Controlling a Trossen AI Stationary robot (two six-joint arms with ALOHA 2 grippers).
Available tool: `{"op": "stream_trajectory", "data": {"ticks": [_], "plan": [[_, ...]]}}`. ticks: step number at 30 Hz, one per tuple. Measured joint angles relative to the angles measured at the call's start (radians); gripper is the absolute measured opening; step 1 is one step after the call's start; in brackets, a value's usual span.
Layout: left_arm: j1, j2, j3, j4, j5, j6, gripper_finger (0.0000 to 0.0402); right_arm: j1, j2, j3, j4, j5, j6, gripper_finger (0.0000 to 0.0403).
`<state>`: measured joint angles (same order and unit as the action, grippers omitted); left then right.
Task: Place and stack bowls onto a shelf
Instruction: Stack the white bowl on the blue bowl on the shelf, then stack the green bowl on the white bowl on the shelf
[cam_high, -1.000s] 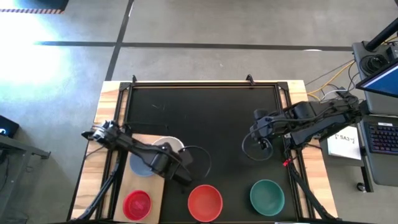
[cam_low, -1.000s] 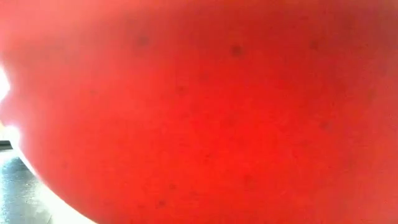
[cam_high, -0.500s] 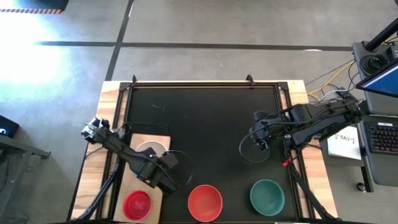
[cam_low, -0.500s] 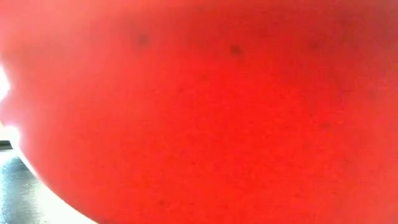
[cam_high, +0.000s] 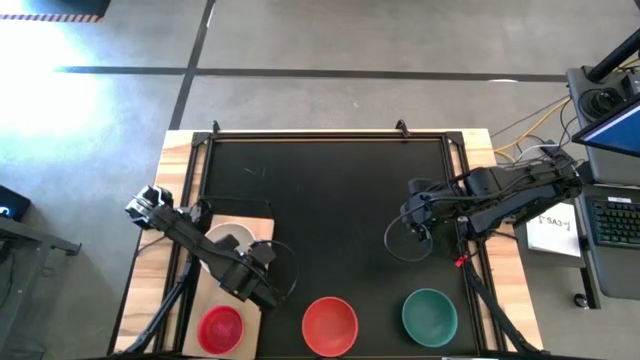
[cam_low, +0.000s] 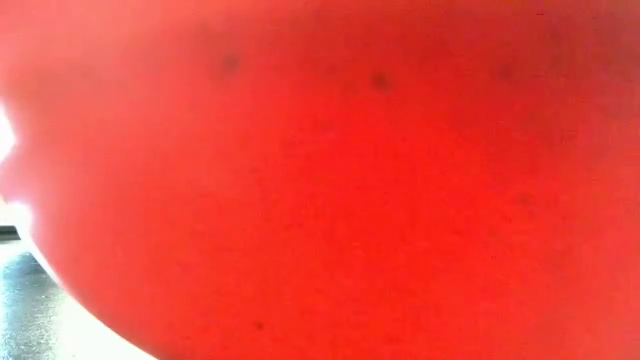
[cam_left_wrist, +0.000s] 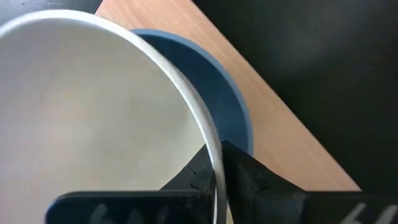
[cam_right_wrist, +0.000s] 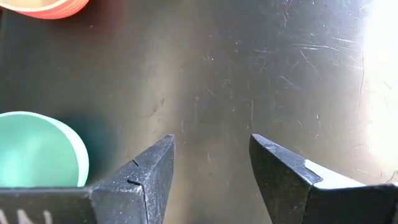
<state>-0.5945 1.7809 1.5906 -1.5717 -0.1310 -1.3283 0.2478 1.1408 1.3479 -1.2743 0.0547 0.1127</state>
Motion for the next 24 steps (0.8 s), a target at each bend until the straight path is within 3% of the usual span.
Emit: {"op": "stream_trajectory", "data": {"ticks": [11, 18, 24], "plan": [[0.0, 0.0, 0.008, 0.001, 0.017, 0.025, 0.0103, 0.0, 0.0, 0.0, 0.0, 0.0, 0.001, 0.0196], [0.002, 0.0, 0.079, 0.001, 0.025, 0.016, 0.015, 0.0, 0.0, 0.0, 0.0, 0.0, 0.002, 0.0196], [0.002, 0.0, 0.193, 0.057, -0.126, 0.014, 0.0157, 0.0, 0.0, -0.009, 0.019, -0.001, 0.075, 0.0196]]}}
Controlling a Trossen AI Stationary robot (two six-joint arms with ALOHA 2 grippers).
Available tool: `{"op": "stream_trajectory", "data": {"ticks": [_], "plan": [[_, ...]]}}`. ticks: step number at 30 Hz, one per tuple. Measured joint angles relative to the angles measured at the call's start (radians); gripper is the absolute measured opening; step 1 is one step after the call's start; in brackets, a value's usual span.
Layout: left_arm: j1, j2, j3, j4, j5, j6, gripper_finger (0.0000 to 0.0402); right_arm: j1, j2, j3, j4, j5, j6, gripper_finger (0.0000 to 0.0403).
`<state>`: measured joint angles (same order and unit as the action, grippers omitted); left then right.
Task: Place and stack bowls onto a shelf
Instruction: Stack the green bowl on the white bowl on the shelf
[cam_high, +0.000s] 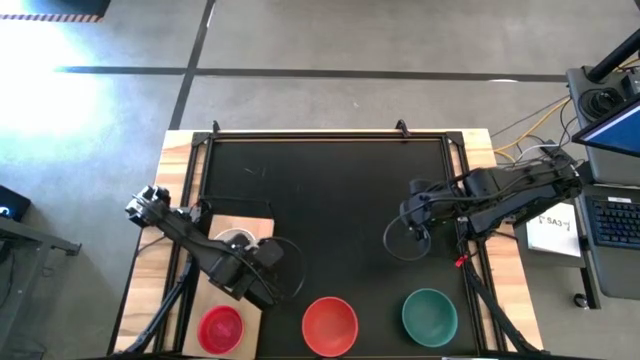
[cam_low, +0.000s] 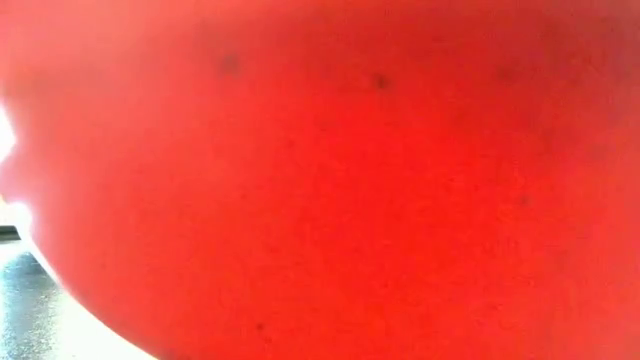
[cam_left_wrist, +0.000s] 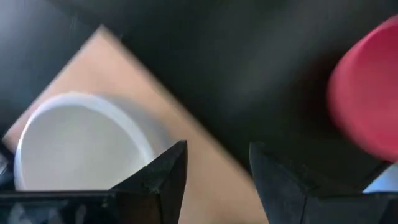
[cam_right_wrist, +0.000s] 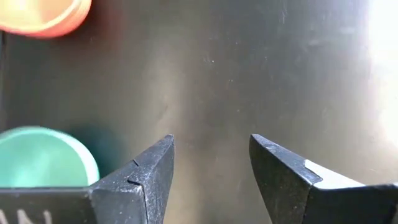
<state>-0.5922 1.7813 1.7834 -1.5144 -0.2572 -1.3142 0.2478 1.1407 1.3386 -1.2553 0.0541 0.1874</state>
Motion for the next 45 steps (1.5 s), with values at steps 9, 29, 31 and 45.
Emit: {"op": "stream_trajectory", "data": {"ticks": [9, 29, 31, 45], "plan": [[0.0, 0.0, 0.038, 0.17, -0.186, 0.106, 0.0157, 0.039, 0.0, -0.096, 0.006, -0.179, 0.383, 0.0196], [0.0, 0.001, -0.051, 0.527, -0.443, 0.401, 0.0157, 0.366, 0.0, -0.406, 0.255, -0.217, 0.464, 0.0196], [0.0, 0.001, -0.057, 0.548, -0.444, 0.401, 0.0157, 0.368, 0.0, -0.436, 0.302, -0.211, 0.466, 0.0196], [0.0, 0.001, -0.058, 0.56, -0.444, 0.416, 0.0157, 0.408, 0.008, -0.548, 0.547, -0.238, 0.471, 0.0195]]}}
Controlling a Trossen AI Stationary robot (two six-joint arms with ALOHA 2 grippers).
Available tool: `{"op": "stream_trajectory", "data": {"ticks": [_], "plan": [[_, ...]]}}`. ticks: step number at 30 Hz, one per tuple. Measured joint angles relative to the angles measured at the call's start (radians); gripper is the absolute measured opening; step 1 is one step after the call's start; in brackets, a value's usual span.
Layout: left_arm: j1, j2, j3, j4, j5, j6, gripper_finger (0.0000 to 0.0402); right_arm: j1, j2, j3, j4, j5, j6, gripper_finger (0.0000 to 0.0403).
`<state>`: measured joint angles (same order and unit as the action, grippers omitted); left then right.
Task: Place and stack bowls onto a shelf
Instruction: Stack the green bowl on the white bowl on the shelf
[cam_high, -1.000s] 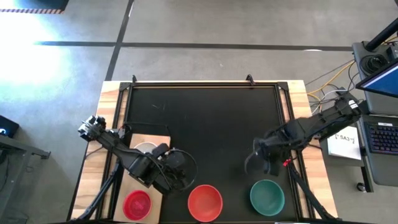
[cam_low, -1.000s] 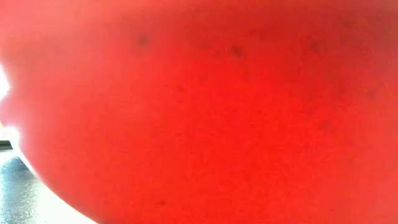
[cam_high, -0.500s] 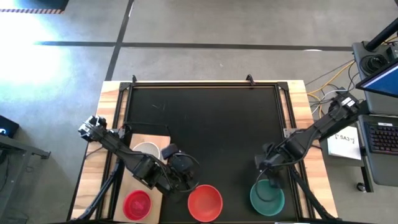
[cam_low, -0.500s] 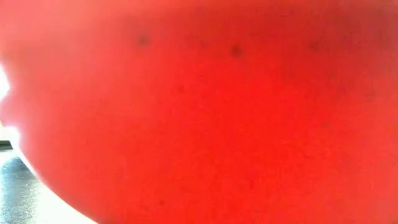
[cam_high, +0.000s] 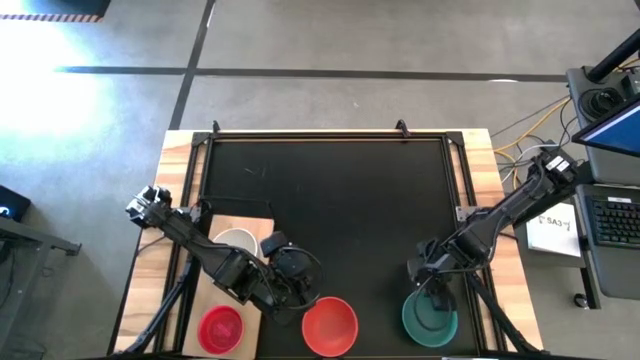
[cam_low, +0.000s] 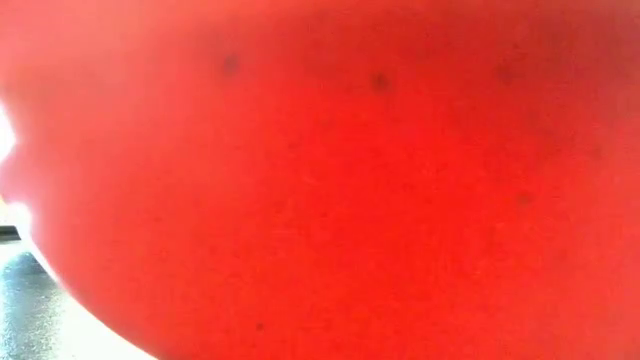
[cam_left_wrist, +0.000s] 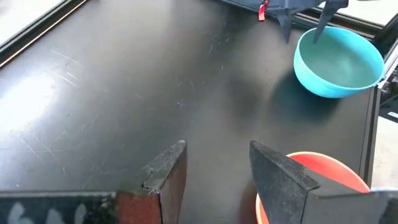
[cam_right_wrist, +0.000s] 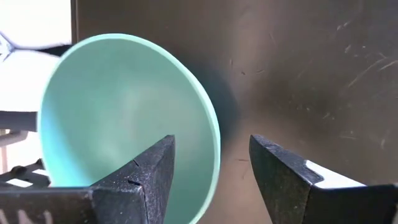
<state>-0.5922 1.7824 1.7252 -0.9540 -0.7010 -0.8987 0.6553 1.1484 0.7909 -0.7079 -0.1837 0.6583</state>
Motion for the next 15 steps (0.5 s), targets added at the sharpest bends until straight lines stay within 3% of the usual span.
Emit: {"op": "stream_trajectory", "data": {"ticks": [15], "plan": [[0.002, 0.0, 0.0, 0.036, -0.049, 0.046, 0.0157, 0.006, 0.163, -0.018, 0.063, 0.003, -0.061, 0.0188]]}}
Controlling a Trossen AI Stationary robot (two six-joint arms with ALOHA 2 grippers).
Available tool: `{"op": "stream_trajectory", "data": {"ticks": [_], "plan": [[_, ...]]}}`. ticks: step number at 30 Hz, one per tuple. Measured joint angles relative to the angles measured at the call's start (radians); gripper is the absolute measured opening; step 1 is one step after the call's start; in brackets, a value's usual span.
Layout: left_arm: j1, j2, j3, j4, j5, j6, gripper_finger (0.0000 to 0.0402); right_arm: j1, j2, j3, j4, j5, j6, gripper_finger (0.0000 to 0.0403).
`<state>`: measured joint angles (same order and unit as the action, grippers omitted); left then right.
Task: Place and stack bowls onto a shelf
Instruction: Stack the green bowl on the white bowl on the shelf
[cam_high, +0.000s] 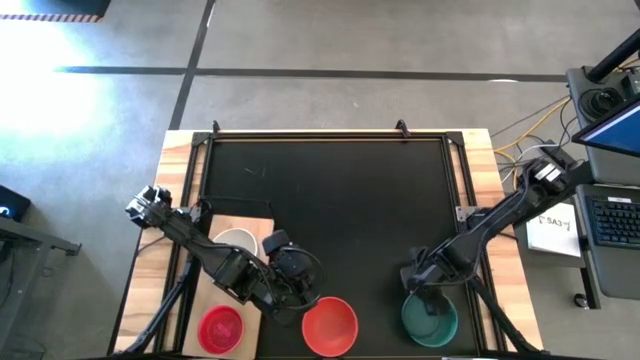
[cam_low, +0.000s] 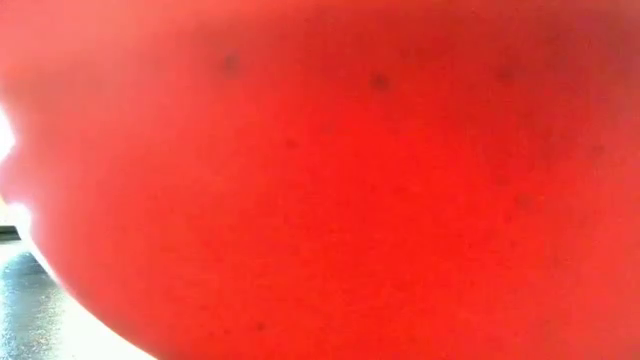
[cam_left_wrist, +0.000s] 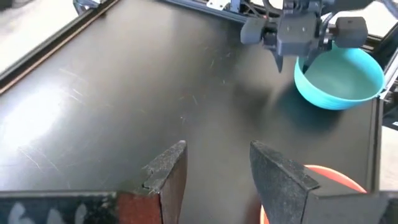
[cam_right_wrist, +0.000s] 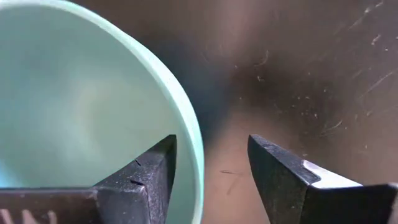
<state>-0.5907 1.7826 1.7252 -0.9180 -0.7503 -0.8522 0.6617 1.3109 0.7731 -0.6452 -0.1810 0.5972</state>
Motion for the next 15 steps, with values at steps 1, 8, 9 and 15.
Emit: {"op": "stream_trajectory", "data": {"ticks": [1, 8, 9, 15], "plan": [[0.0, 0.0, 0.0, 0.0, -0.005, 0.005, 0.0157, 0.0, 0.01, 0.0, 0.001, 0.0, -0.014, 0.0182], [0.002, 0.0, -0.012, 0.001, -0.063, 0.005, 0.0157, -0.003, 0.054, 0.0, 0.0, -0.01, -0.14, 0.009], [0.002, 0.0, -0.016, 0.002, -0.064, 0.005, 0.0157, -0.006, 0.059, 0.0, 0.001, -0.008, -0.151, 0.0072], [0.009, 0.0, -0.035, 0.02, -0.111, 0.002, 0.0157, -0.044, 0.07, 0.026, -0.035, -0.029, -0.129, 0.0013]]}}
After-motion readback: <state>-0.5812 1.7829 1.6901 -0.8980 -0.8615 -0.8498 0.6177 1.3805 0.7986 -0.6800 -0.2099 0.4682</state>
